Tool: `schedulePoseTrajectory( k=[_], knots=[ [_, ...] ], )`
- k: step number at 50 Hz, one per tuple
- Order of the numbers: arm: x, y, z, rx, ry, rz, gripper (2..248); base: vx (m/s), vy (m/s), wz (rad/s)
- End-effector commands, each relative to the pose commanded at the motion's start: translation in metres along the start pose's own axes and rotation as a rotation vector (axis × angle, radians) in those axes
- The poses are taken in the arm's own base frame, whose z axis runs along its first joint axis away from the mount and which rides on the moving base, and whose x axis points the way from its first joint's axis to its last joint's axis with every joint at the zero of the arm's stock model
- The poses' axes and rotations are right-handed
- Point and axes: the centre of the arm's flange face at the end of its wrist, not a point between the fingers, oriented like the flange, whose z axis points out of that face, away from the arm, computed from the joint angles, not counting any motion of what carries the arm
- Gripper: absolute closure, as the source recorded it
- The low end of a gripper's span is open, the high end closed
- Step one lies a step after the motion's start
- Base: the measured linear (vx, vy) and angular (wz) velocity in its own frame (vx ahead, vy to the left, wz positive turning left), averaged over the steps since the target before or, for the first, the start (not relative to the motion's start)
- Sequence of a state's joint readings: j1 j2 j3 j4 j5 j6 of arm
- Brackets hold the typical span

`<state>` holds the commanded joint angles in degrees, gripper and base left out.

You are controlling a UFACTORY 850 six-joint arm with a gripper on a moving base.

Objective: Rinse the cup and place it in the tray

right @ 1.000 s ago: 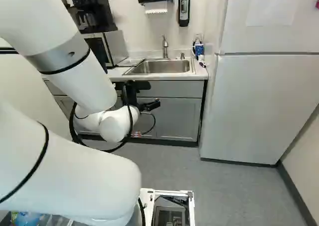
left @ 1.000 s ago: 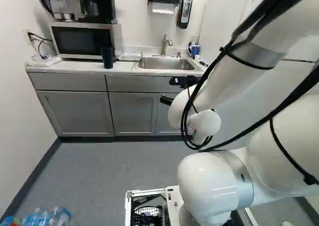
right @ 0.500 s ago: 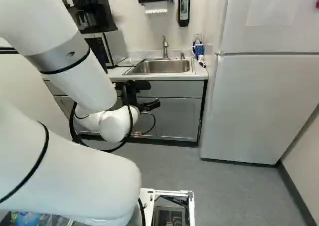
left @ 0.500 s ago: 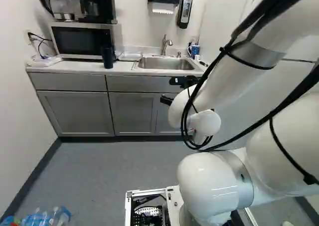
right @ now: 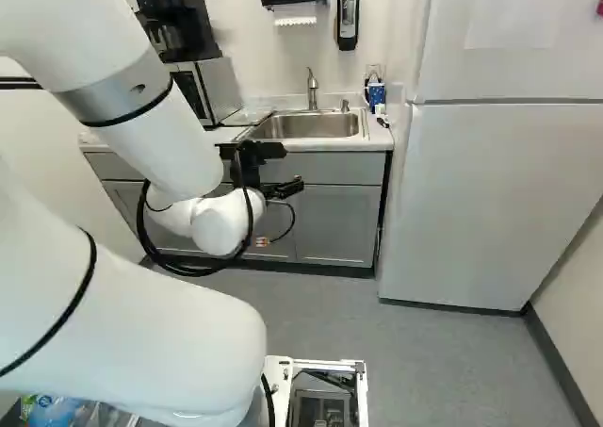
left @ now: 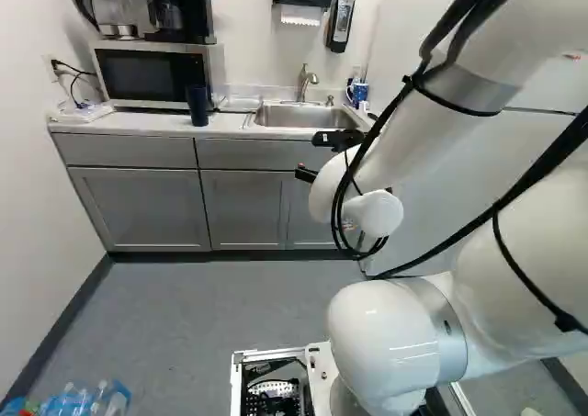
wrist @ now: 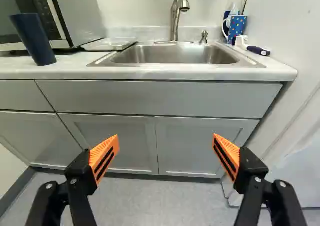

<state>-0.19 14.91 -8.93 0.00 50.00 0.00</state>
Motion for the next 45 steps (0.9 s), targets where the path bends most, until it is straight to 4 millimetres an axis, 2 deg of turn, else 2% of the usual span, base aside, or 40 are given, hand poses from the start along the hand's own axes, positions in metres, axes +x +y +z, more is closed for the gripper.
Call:
schedulePoseTrajectory(
  k=[45],
  knots=[
    [0.056,0.0,0.026,0.0,0.11,0.0,3,0.0,0.0,0.0]
  ],
)
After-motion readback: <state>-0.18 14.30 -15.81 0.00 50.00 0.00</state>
